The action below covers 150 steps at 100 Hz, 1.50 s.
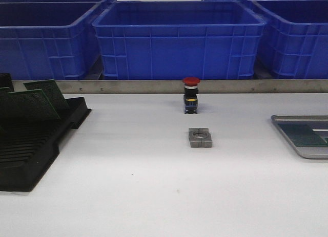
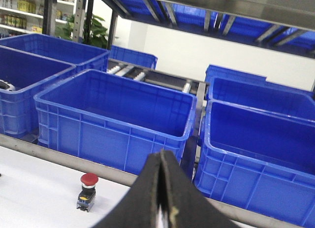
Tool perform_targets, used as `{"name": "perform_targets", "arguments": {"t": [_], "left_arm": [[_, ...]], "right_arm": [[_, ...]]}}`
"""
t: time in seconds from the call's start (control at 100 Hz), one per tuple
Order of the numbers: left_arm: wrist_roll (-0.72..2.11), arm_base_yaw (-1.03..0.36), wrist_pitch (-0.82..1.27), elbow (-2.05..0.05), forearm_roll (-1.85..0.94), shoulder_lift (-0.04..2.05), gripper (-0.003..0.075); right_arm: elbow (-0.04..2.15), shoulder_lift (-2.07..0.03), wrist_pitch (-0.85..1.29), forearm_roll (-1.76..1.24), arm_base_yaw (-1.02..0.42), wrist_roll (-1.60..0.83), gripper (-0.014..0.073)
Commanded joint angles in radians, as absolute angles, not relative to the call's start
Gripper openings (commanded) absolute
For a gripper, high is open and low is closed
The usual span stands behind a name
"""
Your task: Place circuit board on tray
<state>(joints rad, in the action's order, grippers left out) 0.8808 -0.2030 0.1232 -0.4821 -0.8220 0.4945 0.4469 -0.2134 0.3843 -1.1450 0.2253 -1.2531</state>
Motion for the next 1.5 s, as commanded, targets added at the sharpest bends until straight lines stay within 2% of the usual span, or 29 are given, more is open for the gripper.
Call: {"name": "perform_targets", "arguments": {"t": [0.0,0.21,0.37,1.26,1.37,1.42,1.49], "left_arm": [[0.872,-0.202,0.066,-0.455,-0.839,0.425,-0.0020],[0.872,-0.202,0.066,-0.344,-0.846,0.258,-0.0020],[0.872,-0.202,0.066,-0.307,-0.846,0.182,-0.0020],[0.872,-0.202,0.066,-0.301,-0.849,0.176,-0.0020],[0.872,-0.202,0.000,-0.280,-0.844,0.176,-0.0020],[0.823,-0.199,-0.038,-0.264,-0.785,0.176,-0.0020],[0.578,-0.177,-0.046,-0.245,-0.588,0.176,-0.0020]], "right_arm": [[0.428,-0.144,0.369,-1.177,0.224,-1.266,-0.0060],[0.351,-0.001,0.390,-1.177,0.224,-1.266,-0.0060],[0.338,0.024,0.408,-1.177,0.224,-1.266,-0.0060],[0.338,0.024,0.406,-1.177,0.224,-1.266,-0.0060],[0.338,0.024,0.406,-1.177,0.224,-1.266,-0.0060],[0.338,0.024,0.406,-1.177,0.224,-1.266,-0.0060],[0.338,0.024,0.406,-1.177,0.224,-1.266,-0.0060]]}}
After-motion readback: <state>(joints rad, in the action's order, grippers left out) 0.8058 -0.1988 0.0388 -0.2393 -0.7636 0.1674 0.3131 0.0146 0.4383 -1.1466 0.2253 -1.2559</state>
